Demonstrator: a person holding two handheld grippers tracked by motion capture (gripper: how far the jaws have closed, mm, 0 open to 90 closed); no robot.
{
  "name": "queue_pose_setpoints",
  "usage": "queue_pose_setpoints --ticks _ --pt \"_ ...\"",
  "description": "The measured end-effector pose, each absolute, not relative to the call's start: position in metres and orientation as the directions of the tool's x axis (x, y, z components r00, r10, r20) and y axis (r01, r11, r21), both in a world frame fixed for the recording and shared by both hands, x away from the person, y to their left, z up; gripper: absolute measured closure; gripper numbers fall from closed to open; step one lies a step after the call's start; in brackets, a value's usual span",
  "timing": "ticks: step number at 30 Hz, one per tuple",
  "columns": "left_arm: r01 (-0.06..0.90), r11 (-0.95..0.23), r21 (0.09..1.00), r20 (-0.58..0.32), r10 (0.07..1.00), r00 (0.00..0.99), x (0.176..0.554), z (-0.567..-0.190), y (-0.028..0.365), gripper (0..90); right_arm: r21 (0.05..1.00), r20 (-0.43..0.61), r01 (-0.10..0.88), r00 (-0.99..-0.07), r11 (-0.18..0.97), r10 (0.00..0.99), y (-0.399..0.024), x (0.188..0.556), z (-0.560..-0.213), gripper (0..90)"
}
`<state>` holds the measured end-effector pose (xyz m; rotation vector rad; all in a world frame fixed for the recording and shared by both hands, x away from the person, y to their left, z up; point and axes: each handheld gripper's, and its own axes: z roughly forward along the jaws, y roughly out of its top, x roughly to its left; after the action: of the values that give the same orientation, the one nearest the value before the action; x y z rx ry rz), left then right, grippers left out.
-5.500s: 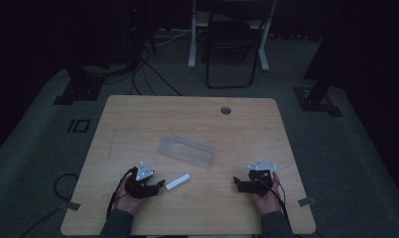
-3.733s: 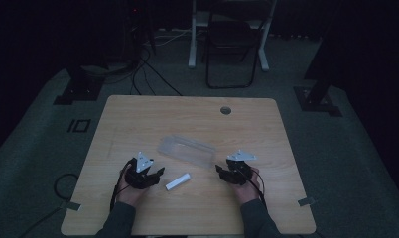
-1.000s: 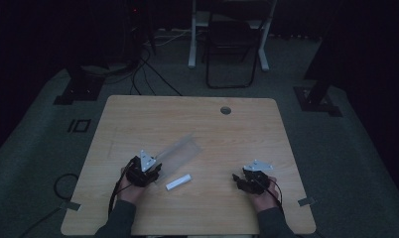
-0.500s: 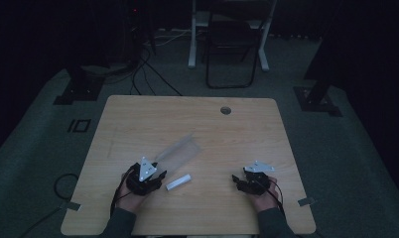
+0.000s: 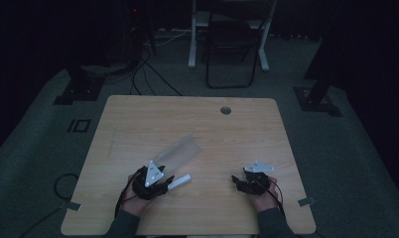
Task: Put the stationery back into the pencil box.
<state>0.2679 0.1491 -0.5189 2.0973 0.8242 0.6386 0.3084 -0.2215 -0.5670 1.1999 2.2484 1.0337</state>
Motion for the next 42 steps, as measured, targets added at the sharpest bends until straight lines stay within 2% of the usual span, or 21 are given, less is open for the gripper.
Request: queue_pose_setpoints --ticks 27,42 --pt "0.341 -0.566 0.750 0.161 0.657 0.737 0.270 -0.538 0.127 54.2 0.757 0.003 0.543 -0.560 0.363 0.829 -0.221 0.308 -0.567 37.9" --pt "0.379 -0.589 0.714 0.149 0.656 0.740 0.275 -0.549 0.126 62.8 0.757 0.003 0.542 -0.560 0.364 0.828 -0.221 0.308 -0.567 37.5"
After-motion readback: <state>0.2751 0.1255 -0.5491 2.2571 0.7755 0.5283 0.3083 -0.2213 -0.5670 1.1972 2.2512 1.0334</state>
